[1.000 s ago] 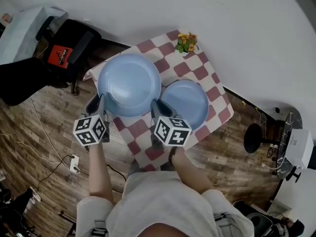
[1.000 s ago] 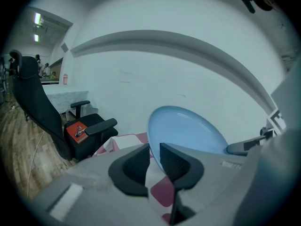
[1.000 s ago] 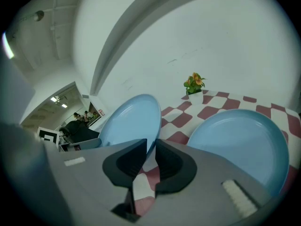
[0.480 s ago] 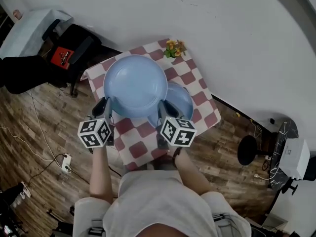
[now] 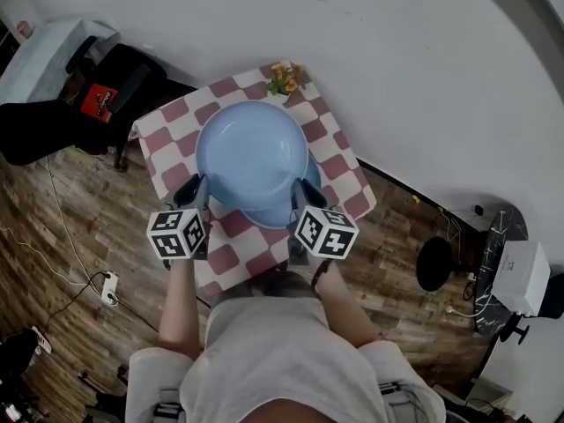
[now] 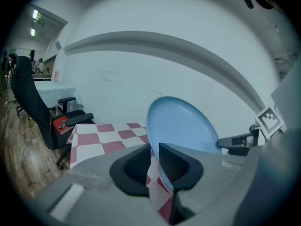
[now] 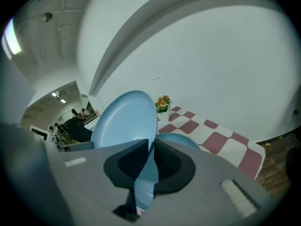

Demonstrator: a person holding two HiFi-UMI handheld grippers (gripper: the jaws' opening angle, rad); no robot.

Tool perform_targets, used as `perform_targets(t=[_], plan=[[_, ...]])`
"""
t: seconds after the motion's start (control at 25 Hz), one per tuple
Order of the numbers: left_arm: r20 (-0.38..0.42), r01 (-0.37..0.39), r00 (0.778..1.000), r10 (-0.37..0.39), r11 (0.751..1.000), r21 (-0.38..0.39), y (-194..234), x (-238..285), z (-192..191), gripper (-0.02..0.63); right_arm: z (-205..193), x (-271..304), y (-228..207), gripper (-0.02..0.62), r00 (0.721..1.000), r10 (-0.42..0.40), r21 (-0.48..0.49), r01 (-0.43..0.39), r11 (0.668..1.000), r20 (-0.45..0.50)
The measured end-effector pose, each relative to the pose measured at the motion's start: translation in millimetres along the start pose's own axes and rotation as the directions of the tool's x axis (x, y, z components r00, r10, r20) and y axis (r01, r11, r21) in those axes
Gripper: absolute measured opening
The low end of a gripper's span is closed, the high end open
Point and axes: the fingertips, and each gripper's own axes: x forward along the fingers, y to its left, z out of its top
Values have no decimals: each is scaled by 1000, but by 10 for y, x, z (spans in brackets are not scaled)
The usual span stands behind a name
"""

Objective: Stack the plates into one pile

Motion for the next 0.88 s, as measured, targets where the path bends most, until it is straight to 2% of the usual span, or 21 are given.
perform_targets(t=[0.4, 0.88], plan=[[-122, 37, 992, -35, 999, 8, -342, 245, -458, 66, -307, -123, -544, 40, 994, -52, 28, 55, 998, -94], [-241, 41, 970, -40, 999, 0, -438, 453, -876, 69, -629, -63, -893, 43, 978, -79, 61, 92, 994, -191]])
